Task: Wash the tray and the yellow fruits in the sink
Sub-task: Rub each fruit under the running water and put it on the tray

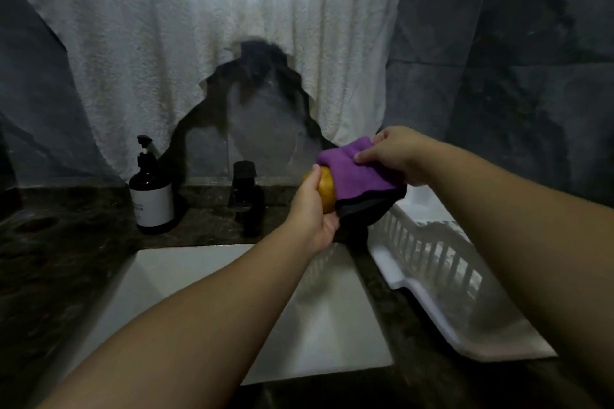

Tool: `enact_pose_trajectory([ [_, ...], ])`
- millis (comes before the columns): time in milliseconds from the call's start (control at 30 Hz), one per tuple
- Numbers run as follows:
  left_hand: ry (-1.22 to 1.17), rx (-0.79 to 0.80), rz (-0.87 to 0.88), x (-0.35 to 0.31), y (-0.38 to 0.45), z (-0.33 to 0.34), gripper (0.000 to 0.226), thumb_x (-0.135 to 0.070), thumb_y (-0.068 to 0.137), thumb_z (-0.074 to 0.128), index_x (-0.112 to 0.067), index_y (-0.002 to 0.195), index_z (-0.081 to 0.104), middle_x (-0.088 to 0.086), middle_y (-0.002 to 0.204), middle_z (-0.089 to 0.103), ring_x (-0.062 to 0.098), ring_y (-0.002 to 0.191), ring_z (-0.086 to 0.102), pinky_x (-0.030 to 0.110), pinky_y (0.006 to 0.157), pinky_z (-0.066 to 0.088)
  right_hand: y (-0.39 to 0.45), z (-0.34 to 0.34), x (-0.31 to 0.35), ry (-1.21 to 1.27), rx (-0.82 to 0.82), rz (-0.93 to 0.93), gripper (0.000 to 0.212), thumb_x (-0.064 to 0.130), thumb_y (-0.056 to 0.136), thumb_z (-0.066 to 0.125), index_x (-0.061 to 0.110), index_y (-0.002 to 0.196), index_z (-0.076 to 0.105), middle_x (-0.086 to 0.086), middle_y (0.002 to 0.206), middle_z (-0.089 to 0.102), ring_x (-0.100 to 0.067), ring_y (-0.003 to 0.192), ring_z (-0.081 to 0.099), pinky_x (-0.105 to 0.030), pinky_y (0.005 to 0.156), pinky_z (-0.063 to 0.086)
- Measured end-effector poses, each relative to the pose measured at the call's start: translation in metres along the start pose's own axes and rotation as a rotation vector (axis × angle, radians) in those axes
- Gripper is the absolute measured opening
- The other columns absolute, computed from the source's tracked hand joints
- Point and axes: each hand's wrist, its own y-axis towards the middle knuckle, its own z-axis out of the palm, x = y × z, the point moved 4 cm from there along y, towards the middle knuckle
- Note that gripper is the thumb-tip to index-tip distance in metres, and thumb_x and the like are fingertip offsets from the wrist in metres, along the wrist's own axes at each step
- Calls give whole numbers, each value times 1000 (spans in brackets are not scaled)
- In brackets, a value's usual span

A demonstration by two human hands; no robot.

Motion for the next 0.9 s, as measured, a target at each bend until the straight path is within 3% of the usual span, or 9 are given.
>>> enact_pose_trajectory([
  [67, -58, -19, -6, 4, 10, 1, 55, -48, 103, 58, -10, 142, 58, 22, 129, 69, 36, 118, 68, 51, 105, 53, 12, -5, 1, 88, -63, -61, 27, 14, 82, 84, 19, 85, 58, -4, 81, 65, -14, 67, 61, -21, 48, 47],
  [200, -54, -22, 9, 0, 36, 4, 59, -49, 101, 61, -7, 143, 59, 22, 131, 69, 37, 122, 66, 51, 110, 50, 41, -8, 2, 334, 27, -74, 22, 1, 91, 70, 22, 96, 67, -10, 101, 70, -18, 85, 68, -25, 62, 58],
  [267, 8, -59, 41, -5, 50, 1, 62, -44, 97, 69, -12, 147, 52, 21, 135, 65, 37, 117, 69, 51, 104, 55, 58, -20, -7, 392, -10, -48, 26, -5, 93, 65, 21, 96, 69, -10, 101, 69, -17, 83, 67, -22, 56, 57],
  [333, 106, -118, 67, -7, 59, -5, 64, -42, 91, 78, -22, 145, 49, 16, 136, 62, 33, 109, 72, 44, 90, 62, 72, -35, -30, 247, -100, 2, 25, -7, 92, 64, 16, 99, 70, -13, 101, 68, -21, 80, 65, -23, 57, 55],
  [433, 215, -121, 63, -2, 66, -13, 59, -49, 84, 83, -35, 132, 51, 7, 126, 61, 27, 101, 71, 33, 72, 63, 84, -51, -71, -132, -161, 97, 21, -3, 93, 65, 15, 102, 71, -18, 111, 66, -31, 96, 62, -35, 78, 54],
  [567, 289, -97, 53, 2, 67, -13, 49, -55, 81, 83, -44, 120, 55, 5, 126, 61, 25, 105, 69, 29, 70, 61, 88, -54, -72, -350, -225, 70, 23, 6, 97, 60, 8, 115, 74, -18, 125, 66, -37, 116, 61, -43, 105, 50],
  [667, 305, -80, 48, -2, 60, -9, 39, -55, 83, 81, -43, 110, 56, 6, 124, 64, 25, 104, 70, 28, 69, 60, 89, -57, -67, -495, -278, 78, 28, 9, 96, 60, 6, 122, 70, -19, 130, 64, -38, 119, 59, -41, 105, 48],
  [800, 314, -62, 65, -13, 47, -6, 47, -53, 82, 83, -39, 119, 58, 5, 124, 63, 22, 103, 68, 27, 66, 60, 74, -40, -66, -820, -90, 147, 38, 16, 102, 55, 4, 138, 59, -19, 138, 58, -35, 124, 58, -39, 104, 48],
  [900, 331, -86, 74, -25, 35, -8, 46, -53, 81, 83, -33, 113, 57, 2, 122, 60, 18, 103, 65, 25, 62, 57, 64, -34, -24, -686, -145, -20, 35, 12, 103, 48, -2, 132, 61, -23, 131, 61, -39, 121, 58, -40, 97, 46],
])
